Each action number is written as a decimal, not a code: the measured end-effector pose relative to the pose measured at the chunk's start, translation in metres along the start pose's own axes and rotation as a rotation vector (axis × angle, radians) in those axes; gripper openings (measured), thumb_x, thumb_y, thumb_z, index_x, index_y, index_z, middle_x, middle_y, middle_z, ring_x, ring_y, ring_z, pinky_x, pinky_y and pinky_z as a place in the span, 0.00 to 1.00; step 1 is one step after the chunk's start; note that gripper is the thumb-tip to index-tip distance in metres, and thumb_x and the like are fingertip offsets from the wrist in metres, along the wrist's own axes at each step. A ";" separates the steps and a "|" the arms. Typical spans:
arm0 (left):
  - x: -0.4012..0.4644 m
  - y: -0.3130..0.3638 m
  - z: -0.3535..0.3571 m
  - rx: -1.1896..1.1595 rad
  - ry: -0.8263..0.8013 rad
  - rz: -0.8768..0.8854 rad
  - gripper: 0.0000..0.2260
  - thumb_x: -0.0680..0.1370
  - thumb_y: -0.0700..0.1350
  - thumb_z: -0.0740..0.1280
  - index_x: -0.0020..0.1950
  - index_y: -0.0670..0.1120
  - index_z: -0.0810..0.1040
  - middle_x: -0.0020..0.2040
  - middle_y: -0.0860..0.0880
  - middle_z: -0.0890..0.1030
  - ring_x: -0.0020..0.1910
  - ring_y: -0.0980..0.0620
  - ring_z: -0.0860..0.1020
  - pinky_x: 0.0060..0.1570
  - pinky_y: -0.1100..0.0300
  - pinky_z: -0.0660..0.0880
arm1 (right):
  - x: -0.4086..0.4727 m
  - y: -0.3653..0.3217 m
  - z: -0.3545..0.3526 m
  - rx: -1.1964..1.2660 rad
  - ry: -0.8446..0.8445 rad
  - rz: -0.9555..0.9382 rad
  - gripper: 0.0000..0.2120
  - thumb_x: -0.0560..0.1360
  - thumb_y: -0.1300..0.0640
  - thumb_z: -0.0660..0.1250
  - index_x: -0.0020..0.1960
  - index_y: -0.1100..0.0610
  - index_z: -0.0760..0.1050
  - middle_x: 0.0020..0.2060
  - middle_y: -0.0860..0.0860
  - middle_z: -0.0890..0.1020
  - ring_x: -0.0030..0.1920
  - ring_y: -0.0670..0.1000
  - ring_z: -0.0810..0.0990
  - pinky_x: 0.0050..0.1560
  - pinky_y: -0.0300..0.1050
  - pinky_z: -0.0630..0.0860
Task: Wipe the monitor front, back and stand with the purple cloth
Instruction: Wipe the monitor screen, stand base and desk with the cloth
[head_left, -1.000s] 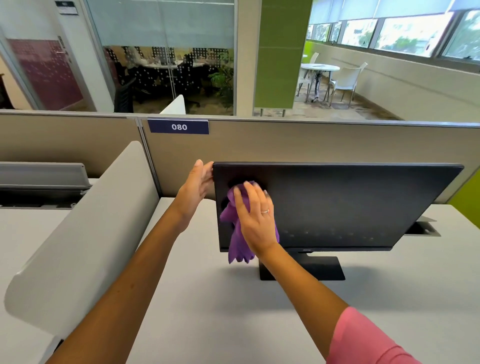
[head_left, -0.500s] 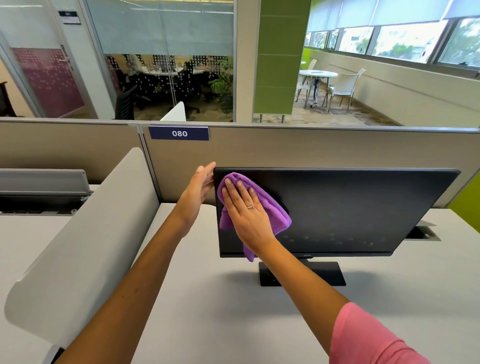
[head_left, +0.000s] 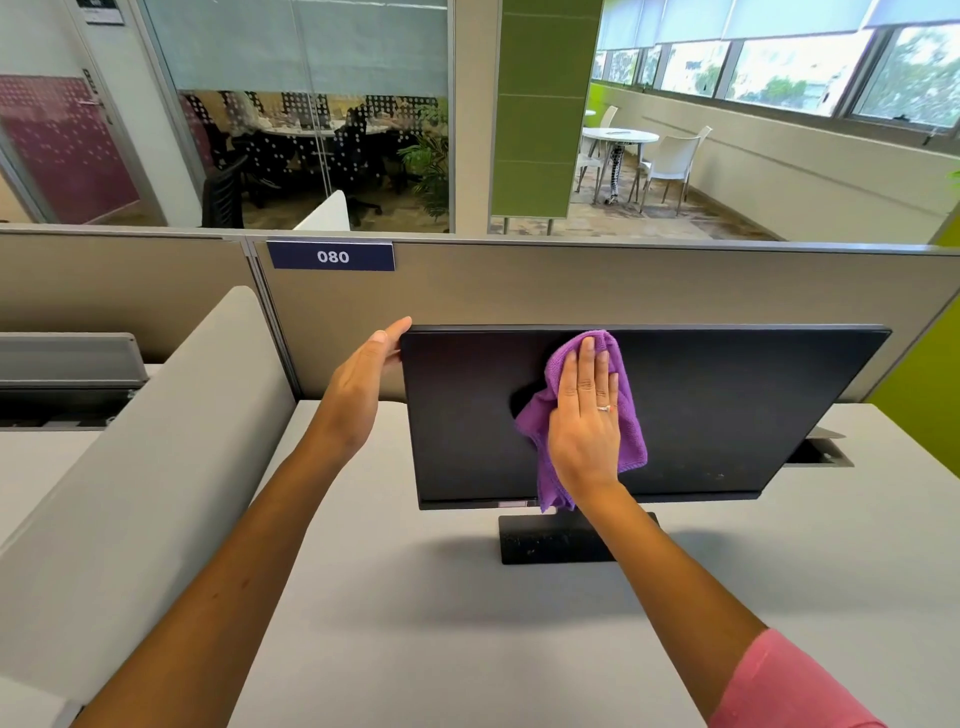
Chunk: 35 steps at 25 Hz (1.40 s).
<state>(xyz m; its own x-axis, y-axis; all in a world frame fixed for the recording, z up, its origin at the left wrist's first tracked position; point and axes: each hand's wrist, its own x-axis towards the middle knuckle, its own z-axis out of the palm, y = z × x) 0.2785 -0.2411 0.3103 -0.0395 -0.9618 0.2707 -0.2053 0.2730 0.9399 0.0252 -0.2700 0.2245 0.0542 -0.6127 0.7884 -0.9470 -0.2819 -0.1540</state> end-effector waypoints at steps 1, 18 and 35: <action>0.000 0.000 0.000 -0.007 0.003 0.000 0.24 0.78 0.59 0.46 0.71 0.57 0.67 0.69 0.56 0.71 0.68 0.58 0.69 0.70 0.61 0.60 | 0.000 -0.004 0.000 0.012 -0.001 0.016 0.27 0.79 0.62 0.48 0.75 0.61 0.42 0.75 0.54 0.50 0.76 0.52 0.39 0.76 0.50 0.41; -0.004 0.003 0.002 0.381 0.062 0.156 0.22 0.80 0.55 0.47 0.72 0.53 0.65 0.70 0.56 0.67 0.70 0.59 0.64 0.68 0.66 0.58 | 0.013 -0.038 0.000 0.008 -0.044 -0.253 0.28 0.78 0.61 0.56 0.76 0.58 0.49 0.75 0.53 0.54 0.76 0.53 0.47 0.76 0.53 0.47; 0.013 0.031 0.031 1.000 -0.165 0.335 0.28 0.78 0.51 0.45 0.76 0.43 0.59 0.77 0.48 0.60 0.76 0.53 0.55 0.73 0.61 0.46 | 0.007 0.011 -0.012 0.038 0.019 0.098 0.23 0.82 0.60 0.43 0.76 0.59 0.40 0.75 0.54 0.51 0.76 0.55 0.41 0.75 0.55 0.46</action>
<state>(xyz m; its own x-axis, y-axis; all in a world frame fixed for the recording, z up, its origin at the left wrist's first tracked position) 0.2411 -0.2461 0.3363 -0.3592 -0.8515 0.3820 -0.8656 0.4570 0.2048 0.0115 -0.2683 0.2361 -0.0445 -0.6249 0.7794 -0.9348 -0.2492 -0.2531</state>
